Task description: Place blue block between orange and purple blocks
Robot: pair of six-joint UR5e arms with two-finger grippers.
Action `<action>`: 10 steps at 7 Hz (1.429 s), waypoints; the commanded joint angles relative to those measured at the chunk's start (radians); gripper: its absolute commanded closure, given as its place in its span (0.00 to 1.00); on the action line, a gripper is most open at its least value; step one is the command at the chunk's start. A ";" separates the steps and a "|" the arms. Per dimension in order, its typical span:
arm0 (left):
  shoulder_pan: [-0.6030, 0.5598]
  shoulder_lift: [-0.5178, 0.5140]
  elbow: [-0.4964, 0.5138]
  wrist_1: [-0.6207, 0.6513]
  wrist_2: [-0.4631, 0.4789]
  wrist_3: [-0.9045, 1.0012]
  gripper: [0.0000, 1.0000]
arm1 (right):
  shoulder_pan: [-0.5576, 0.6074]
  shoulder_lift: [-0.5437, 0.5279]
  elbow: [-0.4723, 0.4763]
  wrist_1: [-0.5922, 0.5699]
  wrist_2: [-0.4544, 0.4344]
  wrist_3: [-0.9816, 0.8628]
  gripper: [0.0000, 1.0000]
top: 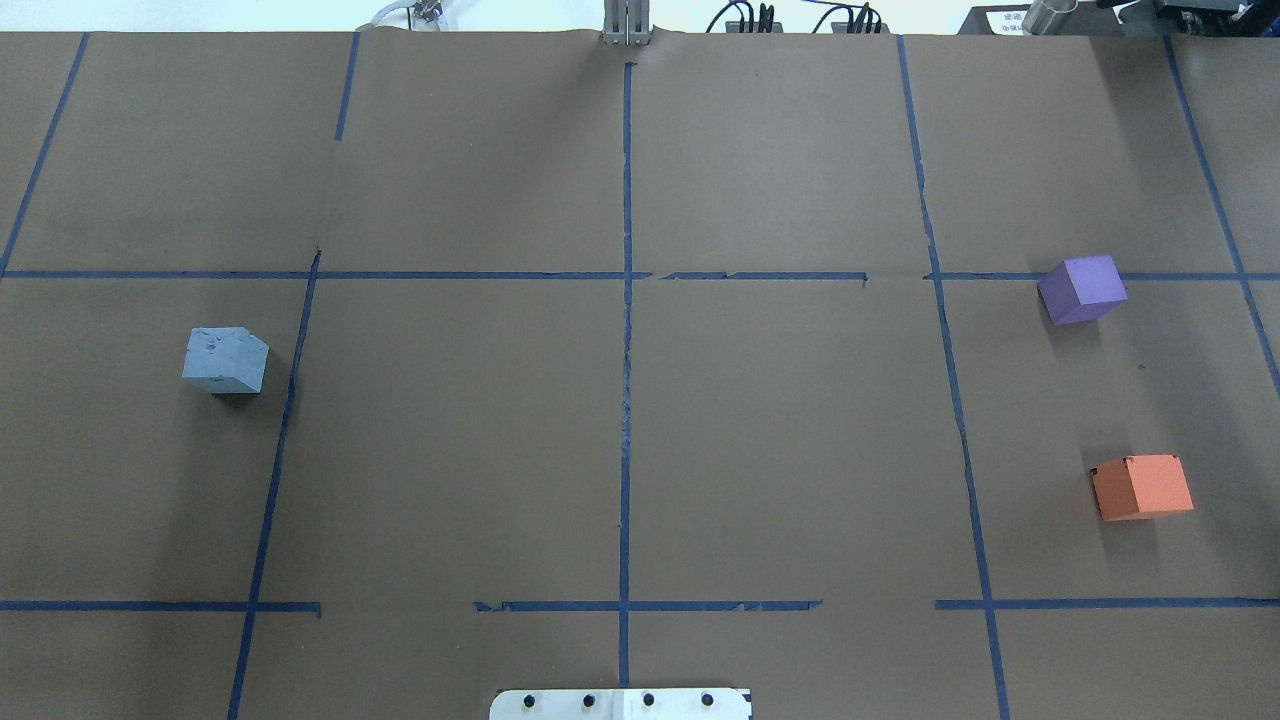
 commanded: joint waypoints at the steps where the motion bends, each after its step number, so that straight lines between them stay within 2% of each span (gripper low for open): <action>1: 0.002 0.005 0.014 -0.004 0.001 0.001 0.00 | -0.001 -0.002 0.001 0.000 0.002 0.000 0.00; 3: 0.006 -0.003 0.014 -0.007 0.001 -0.001 0.00 | 0.001 -0.002 0.004 0.000 0.011 0.000 0.00; 5: 0.011 -0.084 0.043 -0.124 -0.004 -0.009 0.00 | -0.001 -0.002 0.005 0.000 0.011 -0.002 0.00; 6: 0.040 -0.157 0.103 -0.163 -0.008 -0.013 0.00 | -0.001 -0.002 0.005 0.000 0.011 -0.002 0.00; 7: 0.105 -0.173 0.105 -0.180 -0.010 -0.095 0.00 | -0.001 -0.002 0.007 0.000 0.011 -0.002 0.00; 8: 0.186 -0.173 0.102 -0.299 -0.016 -0.154 0.00 | -0.001 -0.005 0.014 0.000 0.011 0.000 0.00; 9: 0.331 -0.172 0.099 -0.353 -0.019 -0.335 0.00 | -0.001 -0.017 0.026 0.000 0.011 0.000 0.00; 10: 0.410 -0.176 0.054 -0.372 -0.015 -0.578 0.00 | -0.001 -0.020 0.034 0.000 0.011 0.000 0.00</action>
